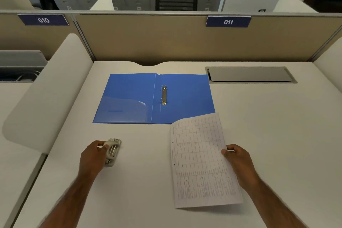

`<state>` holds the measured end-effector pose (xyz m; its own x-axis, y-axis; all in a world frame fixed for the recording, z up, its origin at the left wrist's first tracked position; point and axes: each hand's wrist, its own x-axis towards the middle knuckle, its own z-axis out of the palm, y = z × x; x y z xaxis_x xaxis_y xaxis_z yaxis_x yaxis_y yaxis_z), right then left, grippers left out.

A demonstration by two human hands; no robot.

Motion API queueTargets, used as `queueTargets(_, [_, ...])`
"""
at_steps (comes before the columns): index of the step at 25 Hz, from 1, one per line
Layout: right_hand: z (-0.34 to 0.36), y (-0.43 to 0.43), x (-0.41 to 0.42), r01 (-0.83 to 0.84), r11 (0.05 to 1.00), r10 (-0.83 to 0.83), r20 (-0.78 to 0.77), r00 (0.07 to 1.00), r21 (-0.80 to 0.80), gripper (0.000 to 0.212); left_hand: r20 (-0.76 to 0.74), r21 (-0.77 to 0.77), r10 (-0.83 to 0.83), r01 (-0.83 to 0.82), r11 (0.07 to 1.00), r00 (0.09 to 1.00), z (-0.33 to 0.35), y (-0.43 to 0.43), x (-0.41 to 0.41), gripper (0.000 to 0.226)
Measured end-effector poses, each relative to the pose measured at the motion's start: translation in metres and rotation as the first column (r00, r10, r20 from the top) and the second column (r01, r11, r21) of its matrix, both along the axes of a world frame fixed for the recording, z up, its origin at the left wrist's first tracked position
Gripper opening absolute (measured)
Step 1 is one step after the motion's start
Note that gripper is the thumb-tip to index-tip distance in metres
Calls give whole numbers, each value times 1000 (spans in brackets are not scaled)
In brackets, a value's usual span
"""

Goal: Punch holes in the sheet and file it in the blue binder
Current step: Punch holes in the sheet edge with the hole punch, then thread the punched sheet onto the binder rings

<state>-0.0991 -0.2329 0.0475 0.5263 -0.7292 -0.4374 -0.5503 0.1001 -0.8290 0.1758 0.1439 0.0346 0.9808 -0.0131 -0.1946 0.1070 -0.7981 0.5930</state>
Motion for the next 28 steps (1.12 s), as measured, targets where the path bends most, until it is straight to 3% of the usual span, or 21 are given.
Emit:
queueTargets(4, [2, -33, 5, -66, 995, 63, 47, 997, 69, 6, 4, 104, 38, -38, 994, 999, 8, -3, -4, 21])
queueTargets(6, [-1, -41, 7, -80, 992, 72, 80, 994, 100, 5, 110, 217, 66, -89, 972, 992, 9, -12, -16, 30])
queueTargets(9, [-10, -43, 4, -69, 989, 57, 92, 994, 133, 6, 297, 351, -192, 80, 933, 936, 7, -53, -29, 40])
queueTargets(12, [-16, -45, 7, -35, 985, 16, 111, 994, 168, 7, 177, 355, -505, 423, 834, 845, 0, -119, -23, 54])
queueTargets(15, [-13, -55, 20, 42, 982, -70, 146, 987, 186, 5, 41, 410, -673, 601, 685, 739, -17, -175, -6, 67])
queueTargets(19, [-8, -72, 45, 91, 973, -130, 179, 975, 211, 8, -63, 483, -756, 683, 548, 651, -39, -211, -5, 79])
queueTargets(23, [-9, -86, 68, 115, 979, -144, 171, 975, 168, 6, -60, 502, -743, 664, 554, 666, -45, -213, -21, 82])
queueTargets(28, [-13, -105, 81, 150, 988, -154, 99, 983, 47, 2, -35, 468, -791, 709, 527, 611, -38, -203, -66, 83])
